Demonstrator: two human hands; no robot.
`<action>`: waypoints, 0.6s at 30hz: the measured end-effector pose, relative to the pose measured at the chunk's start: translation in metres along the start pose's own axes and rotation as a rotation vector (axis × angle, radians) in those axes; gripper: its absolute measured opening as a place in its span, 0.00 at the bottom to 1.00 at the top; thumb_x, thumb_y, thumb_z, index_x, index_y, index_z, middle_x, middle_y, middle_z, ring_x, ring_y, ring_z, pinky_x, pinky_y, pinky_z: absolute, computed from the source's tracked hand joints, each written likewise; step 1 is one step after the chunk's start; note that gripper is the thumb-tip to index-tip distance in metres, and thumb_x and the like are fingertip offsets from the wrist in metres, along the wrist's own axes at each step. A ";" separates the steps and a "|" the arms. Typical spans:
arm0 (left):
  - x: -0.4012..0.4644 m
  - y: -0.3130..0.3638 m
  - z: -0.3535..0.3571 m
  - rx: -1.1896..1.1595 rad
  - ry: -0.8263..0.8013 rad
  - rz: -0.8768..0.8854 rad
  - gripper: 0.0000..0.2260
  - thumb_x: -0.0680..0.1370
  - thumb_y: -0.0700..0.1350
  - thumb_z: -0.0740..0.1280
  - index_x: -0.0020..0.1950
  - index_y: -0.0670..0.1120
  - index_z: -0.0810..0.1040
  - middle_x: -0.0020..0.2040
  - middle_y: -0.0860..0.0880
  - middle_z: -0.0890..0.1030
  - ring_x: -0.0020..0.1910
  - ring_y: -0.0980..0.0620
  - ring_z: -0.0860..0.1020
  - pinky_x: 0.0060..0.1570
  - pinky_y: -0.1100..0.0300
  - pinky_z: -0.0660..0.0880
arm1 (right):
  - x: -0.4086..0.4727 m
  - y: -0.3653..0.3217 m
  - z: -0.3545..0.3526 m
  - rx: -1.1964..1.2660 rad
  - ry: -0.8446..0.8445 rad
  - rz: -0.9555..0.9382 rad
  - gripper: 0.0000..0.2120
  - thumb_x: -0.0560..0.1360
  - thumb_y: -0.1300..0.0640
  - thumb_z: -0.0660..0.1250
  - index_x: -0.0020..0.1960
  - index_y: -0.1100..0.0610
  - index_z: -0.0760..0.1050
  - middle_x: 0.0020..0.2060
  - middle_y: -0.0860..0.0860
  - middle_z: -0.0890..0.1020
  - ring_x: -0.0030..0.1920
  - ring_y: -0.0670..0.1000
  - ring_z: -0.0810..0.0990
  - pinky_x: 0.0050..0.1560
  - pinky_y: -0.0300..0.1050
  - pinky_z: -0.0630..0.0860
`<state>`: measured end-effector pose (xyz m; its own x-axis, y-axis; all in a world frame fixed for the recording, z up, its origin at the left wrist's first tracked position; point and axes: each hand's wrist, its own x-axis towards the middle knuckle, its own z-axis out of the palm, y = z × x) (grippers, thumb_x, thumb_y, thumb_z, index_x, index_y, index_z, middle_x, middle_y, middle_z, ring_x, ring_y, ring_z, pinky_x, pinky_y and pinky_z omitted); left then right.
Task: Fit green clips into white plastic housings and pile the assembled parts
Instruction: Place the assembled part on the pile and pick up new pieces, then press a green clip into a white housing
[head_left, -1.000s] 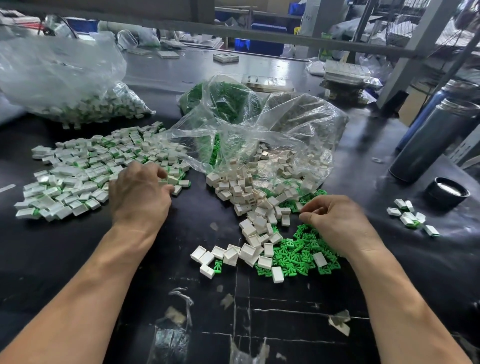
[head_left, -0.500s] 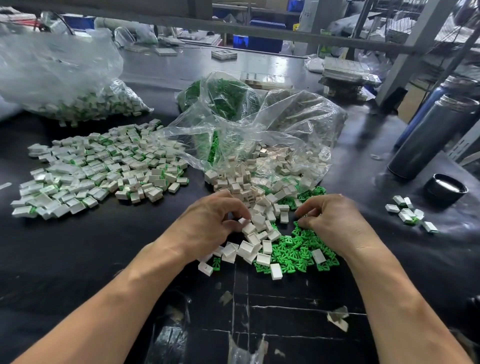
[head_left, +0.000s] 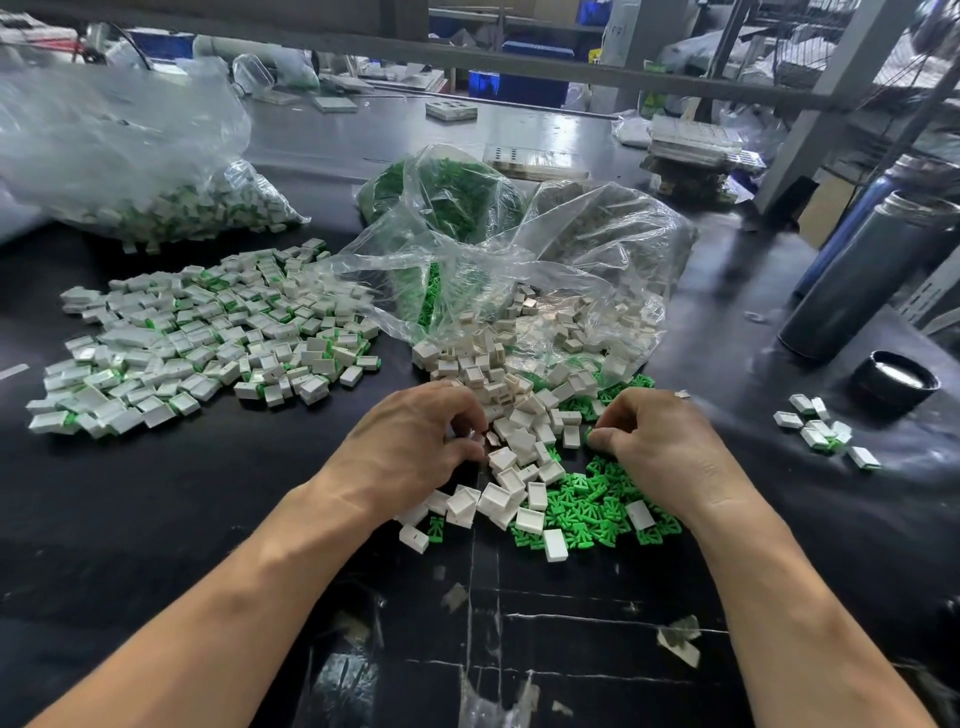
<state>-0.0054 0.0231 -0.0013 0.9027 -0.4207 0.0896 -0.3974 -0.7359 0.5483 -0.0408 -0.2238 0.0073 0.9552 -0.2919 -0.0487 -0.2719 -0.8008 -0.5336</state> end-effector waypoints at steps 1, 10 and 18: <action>-0.001 -0.001 -0.001 -0.004 -0.007 -0.002 0.07 0.78 0.51 0.74 0.54 0.59 0.79 0.47 0.62 0.77 0.46 0.66 0.75 0.46 0.70 0.70 | 0.000 0.000 0.000 0.016 0.016 -0.002 0.07 0.76 0.48 0.75 0.43 0.47 0.79 0.42 0.45 0.83 0.47 0.51 0.81 0.57 0.57 0.80; 0.001 -0.006 -0.009 -0.259 0.099 -0.067 0.07 0.78 0.47 0.73 0.51 0.60 0.81 0.47 0.57 0.80 0.44 0.61 0.79 0.47 0.68 0.75 | -0.003 -0.002 0.008 0.353 0.179 -0.115 0.06 0.80 0.54 0.71 0.55 0.43 0.81 0.41 0.41 0.82 0.41 0.40 0.82 0.41 0.39 0.77; 0.001 0.002 -0.006 -0.758 0.186 -0.183 0.07 0.73 0.40 0.78 0.48 0.45 0.83 0.42 0.47 0.86 0.41 0.52 0.85 0.43 0.61 0.82 | -0.011 -0.020 0.017 0.749 0.123 -0.105 0.04 0.79 0.61 0.73 0.50 0.53 0.81 0.38 0.51 0.87 0.33 0.48 0.85 0.33 0.49 0.83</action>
<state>-0.0049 0.0241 0.0046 0.9820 -0.1837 0.0440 -0.0805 -0.1962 0.9773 -0.0439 -0.1952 0.0040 0.9400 -0.3246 0.1047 0.0133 -0.2719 -0.9622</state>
